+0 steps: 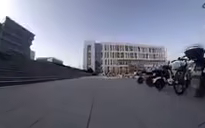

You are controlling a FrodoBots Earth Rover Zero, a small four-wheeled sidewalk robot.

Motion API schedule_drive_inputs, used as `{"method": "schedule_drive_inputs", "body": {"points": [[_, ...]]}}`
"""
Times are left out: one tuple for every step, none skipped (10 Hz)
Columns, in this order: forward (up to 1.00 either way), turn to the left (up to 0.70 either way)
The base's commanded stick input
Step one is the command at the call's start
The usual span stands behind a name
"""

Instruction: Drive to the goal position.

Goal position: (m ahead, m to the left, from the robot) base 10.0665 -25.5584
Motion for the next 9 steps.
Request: {"method": "schedule_drive_inputs", "body": {"points": [[1.0,0.01],[1.0,0.01],[1.0,0.01],[1.0,0.01],[1.0,0.01],[1.0,0.01],[1.0,0.01],[1.0,0.01],[1.0,0.01]]}}
